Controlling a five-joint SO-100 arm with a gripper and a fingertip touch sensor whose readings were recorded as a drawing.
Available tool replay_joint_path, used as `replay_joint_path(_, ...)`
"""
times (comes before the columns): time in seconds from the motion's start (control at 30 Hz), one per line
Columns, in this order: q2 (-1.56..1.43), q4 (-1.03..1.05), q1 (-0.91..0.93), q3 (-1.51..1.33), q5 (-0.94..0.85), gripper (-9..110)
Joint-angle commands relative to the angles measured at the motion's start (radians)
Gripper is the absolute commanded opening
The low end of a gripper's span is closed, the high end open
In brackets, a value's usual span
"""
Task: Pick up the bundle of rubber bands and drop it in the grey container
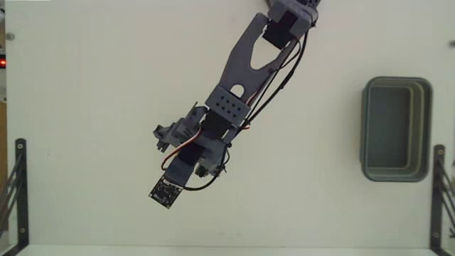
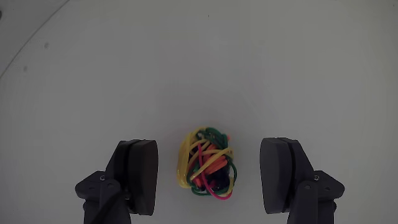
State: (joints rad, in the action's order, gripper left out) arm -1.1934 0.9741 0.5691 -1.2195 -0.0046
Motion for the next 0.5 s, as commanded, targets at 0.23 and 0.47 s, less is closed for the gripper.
replay_joint_path(0.23, -0.042, -0.030, 0.007, -0.022, 0.005, 110)
replay_joint_path(0.47, -0.042, -0.044, 0.007, -0.035, 0.005, 110)
